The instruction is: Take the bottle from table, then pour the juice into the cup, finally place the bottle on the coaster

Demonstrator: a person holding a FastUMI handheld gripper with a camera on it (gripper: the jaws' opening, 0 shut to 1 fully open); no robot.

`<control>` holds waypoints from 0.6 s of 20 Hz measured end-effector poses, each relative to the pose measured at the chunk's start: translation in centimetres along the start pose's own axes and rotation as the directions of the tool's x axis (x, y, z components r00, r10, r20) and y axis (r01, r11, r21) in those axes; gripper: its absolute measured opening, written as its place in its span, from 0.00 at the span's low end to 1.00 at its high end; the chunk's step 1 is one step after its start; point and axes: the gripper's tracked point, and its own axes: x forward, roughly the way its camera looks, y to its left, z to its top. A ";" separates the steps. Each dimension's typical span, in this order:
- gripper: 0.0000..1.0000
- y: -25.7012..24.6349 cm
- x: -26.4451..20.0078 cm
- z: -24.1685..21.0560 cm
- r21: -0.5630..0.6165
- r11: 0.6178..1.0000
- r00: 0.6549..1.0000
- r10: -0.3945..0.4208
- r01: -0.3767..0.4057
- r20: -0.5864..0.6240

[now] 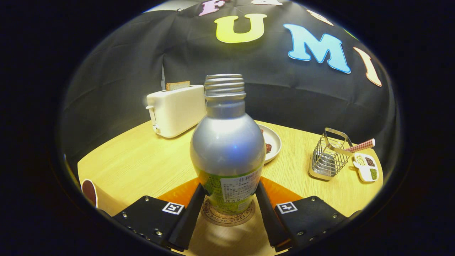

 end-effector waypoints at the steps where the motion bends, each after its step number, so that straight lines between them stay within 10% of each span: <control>1: 0.80 0.0 0.0 -0.1 0.002 1.000 1.000 0.003 -0.003 -0.004; 4: 1.00 0.0 -0.2 -0.3 0.003 1.000 1.000 0.000 0.000 -0.011; 12: 0.99 -0.5 -3.0 1.9 0.010 0.998 0.998 -0.059 0.059 0.023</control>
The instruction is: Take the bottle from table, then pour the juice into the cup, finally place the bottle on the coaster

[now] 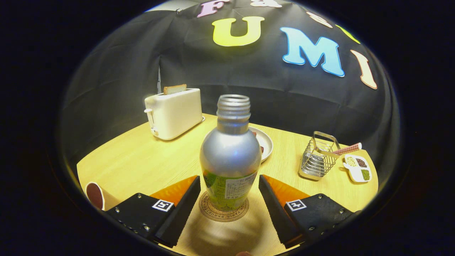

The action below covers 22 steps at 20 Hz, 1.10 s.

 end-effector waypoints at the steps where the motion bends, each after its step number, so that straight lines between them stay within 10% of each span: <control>1: 0.99 -0.2 -0.6 0.4 -0.002 1.000 1.000 -0.012 0.012 0.006; 22: 0.99 0.7 -20.5 11.5 0.096 0.972 0.931 -0.234 0.215 0.281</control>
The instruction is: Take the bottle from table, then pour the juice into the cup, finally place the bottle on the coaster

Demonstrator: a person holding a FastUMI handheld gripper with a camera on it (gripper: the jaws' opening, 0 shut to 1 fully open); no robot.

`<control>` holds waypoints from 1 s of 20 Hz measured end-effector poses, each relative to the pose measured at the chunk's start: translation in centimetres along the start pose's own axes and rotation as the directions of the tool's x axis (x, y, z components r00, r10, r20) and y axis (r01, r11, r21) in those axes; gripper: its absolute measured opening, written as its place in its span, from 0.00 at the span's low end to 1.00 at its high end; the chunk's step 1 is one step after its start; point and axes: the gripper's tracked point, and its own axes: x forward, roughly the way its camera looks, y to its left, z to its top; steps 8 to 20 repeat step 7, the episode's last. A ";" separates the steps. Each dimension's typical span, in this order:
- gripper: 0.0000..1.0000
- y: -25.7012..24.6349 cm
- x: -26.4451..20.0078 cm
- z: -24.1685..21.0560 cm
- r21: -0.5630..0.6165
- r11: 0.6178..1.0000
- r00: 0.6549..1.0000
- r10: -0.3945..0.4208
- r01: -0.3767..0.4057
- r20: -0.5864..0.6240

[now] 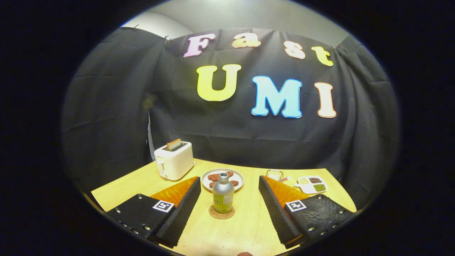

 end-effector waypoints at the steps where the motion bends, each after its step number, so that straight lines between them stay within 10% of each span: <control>1: 0.99 -0.1 -0.8 0.7 0.001 1.000 1.000 -0.011 0.011 0.016; 20: 0.99 -0.7 -5.0 2.9 0.034 0.997 0.994 -0.073 0.071 0.080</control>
